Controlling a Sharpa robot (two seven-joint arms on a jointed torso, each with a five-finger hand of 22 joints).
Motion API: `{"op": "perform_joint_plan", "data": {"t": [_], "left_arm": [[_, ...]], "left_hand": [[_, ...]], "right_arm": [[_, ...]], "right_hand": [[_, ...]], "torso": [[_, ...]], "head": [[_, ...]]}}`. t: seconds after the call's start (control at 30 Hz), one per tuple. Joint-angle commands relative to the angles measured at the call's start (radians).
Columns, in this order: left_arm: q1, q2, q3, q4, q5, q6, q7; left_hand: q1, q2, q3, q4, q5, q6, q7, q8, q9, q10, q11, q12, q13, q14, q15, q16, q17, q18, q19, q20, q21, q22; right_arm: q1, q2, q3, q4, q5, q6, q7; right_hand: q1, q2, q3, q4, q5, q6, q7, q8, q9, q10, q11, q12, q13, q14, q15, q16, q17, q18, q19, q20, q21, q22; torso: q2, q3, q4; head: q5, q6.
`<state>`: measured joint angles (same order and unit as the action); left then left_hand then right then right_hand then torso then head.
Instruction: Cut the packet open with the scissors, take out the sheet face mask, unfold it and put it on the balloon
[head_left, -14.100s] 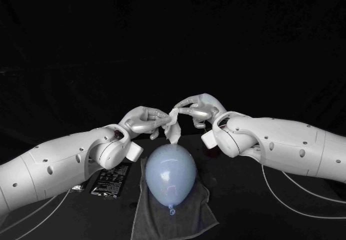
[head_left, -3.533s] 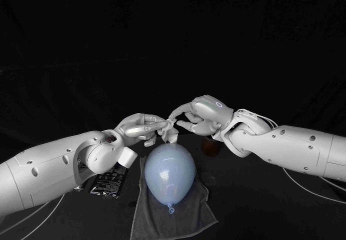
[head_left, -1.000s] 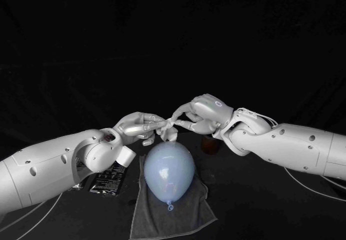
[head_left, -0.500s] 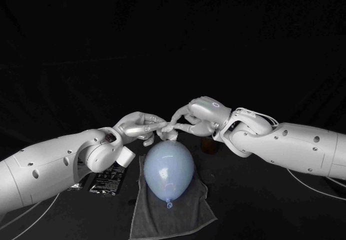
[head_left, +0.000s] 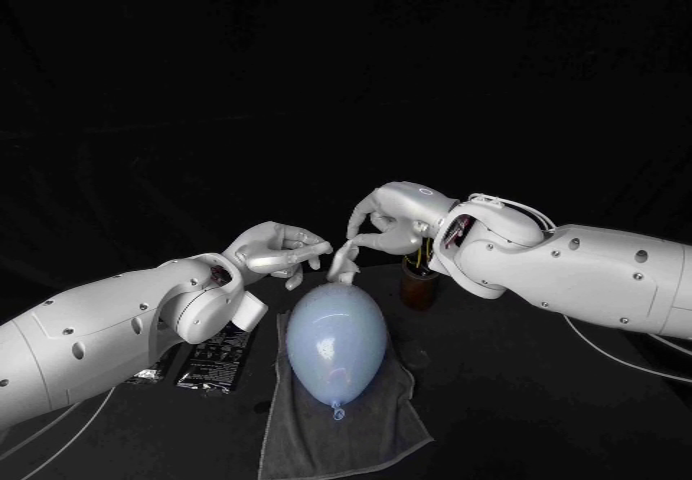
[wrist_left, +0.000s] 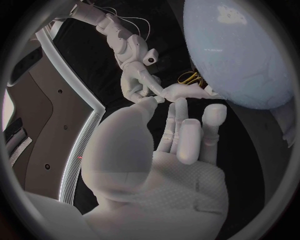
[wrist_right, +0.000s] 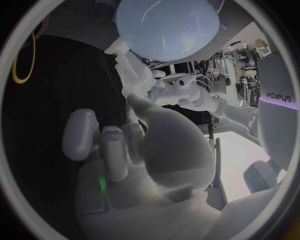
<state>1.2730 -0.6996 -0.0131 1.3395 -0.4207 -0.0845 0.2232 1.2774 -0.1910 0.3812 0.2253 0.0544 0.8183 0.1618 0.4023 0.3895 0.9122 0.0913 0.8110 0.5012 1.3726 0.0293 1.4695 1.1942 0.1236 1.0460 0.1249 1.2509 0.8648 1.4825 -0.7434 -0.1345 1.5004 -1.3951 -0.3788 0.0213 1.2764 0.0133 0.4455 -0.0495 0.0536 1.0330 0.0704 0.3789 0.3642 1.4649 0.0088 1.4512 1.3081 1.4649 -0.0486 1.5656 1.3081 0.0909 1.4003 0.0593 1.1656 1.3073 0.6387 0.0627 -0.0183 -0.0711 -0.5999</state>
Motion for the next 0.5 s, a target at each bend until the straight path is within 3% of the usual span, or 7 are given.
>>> {"op": "perform_joint_plan", "data": {"t": [0.03,0.13,0.2,0.3,0.43,0.5], "left_arm": [[0.001,0.01,0.001,-0.022,-0.024,-0.04,0.027],[0.002,0.02,0.001,-0.045,-0.015,-0.05,0.032],[0.002,0.028,0.001,-0.063,-0.009,-0.057,0.034],[0.003,0.035,0.001,-0.081,0.001,-0.072,0.038],[0.003,0.041,0.001,-0.094,0.026,-0.106,0.048],[0.003,0.042,0.001,-0.093,0.033,-0.121,0.055]], "left_hand": [[0.01,0.0,-0.02,0.01,-0.006,-0.012,0.004,-0.006,-0.003,-0.033,0.005,-0.021,-0.012,-0.051,0.005,-0.029,-0.074,0.032,-0.055,0.006,-0.04,-0.064],[0.019,0.003,-0.033,0.017,-0.007,-0.016,0.006,-0.005,-0.004,-0.043,0.009,-0.029,-0.02,-0.075,0.009,-0.042,-0.11,0.039,-0.085,0.01,-0.065,-0.102],[0.032,0.007,-0.052,0.028,-0.007,-0.026,0.013,-0.004,-0.006,-0.075,0.017,-0.052,-0.038,-0.15,0.017,-0.087,-0.217,0.056,-0.169,0.017,-0.131,-0.204],[0.044,0.011,-0.067,0.035,-0.007,-0.034,0.017,-0.001,-0.009,-0.086,0.023,-0.062,-0.049,-0.168,0.021,-0.098,-0.242,0.059,-0.182,0.022,-0.15,-0.223],[0.07,0.021,-0.089,0.043,-0.006,-0.059,0.028,-0.001,-0.015,-0.12,0.034,-0.085,-0.072,-0.256,0.033,-0.151,-0.362,0.059,-0.194,0.032,-0.181,-0.239],[0.102,0.035,-0.086,0.034,-0.006,-0.06,0.03,0.007,-0.015,-0.114,0.036,-0.082,-0.079,-0.258,0.034,-0.155,-0.368,0.06,-0.192,0.035,-0.191,-0.246]], "right_arm": [[0.018,0.014,0.001,-0.019,0.176,0.106,-0.194],[0.035,0.03,0.001,-0.041,0.237,0.138,-0.249],[0.048,0.044,0.001,-0.062,0.282,0.165,-0.291],[0.061,0.061,0.001,-0.09,0.333,0.194,-0.337],[0.077,0.093,0.001,-0.142,0.404,0.238,-0.402],[0.081,0.105,0.001,-0.16,0.422,0.252,-0.424]], "right_hand": [[0.006,0.009,0.004,0.005,-0.005,0.007,0.002,0.003,0.009,0.017,-0.007,0.005,0.163,0.106,-0.006,0.005,0.263,-0.01,-0.001,-0.002,-0.008,0.152],[0.007,0.01,0.006,0.004,-0.005,0.006,0.003,0.004,0.009,0.016,-0.007,0.004,0.162,0.106,-0.006,0.005,0.263,-0.009,-0.002,-0.002,-0.01,0.151],[0.008,0.01,0.007,0.004,-0.005,0.005,0.003,0.005,0.009,0.016,-0.007,0.004,0.162,0.106,-0.007,0.005,0.263,-0.009,-0.001,-0.003,-0.01,0.151],[0.009,0.011,0.009,0.002,-0.005,0.004,0.004,0.006,0.01,0.016,-0.006,0.003,0.161,0.106,-0.007,0.005,0.263,-0.009,-0.002,-0.003,-0.013,0.15],[0.012,0.012,0.014,-0.001,-0.005,0.001,0.005,0.009,0.011,0.017,-0.006,0.004,0.162,0.106,-0.007,0.005,0.263,-0.008,-0.002,-0.004,-0.017,0.149],[0.013,0.012,0.018,-0.004,-0.005,0.0,0.005,0.011,0.012,0.017,-0.005,0.005,0.163,0.106,-0.007,0.005,0.263,-0.008,-0.001,-0.004,-0.018,0.149]], "torso": [[-0.001,-0.0002,-0.0005],[-0.001,-0.0005,-0.0007],[-0.001,-0.0006,-0.0001],[-0.001,-0.0001,0.0],[0.001,-0.0003,-0.0007],[0.001,-0.0006,-0.0006]], "head": [[-0.001,0.004],[-0.001,0.007],[-0.002,0.009],[-0.006,0.014],[-0.011,0.022],[-0.014,0.024]]}}
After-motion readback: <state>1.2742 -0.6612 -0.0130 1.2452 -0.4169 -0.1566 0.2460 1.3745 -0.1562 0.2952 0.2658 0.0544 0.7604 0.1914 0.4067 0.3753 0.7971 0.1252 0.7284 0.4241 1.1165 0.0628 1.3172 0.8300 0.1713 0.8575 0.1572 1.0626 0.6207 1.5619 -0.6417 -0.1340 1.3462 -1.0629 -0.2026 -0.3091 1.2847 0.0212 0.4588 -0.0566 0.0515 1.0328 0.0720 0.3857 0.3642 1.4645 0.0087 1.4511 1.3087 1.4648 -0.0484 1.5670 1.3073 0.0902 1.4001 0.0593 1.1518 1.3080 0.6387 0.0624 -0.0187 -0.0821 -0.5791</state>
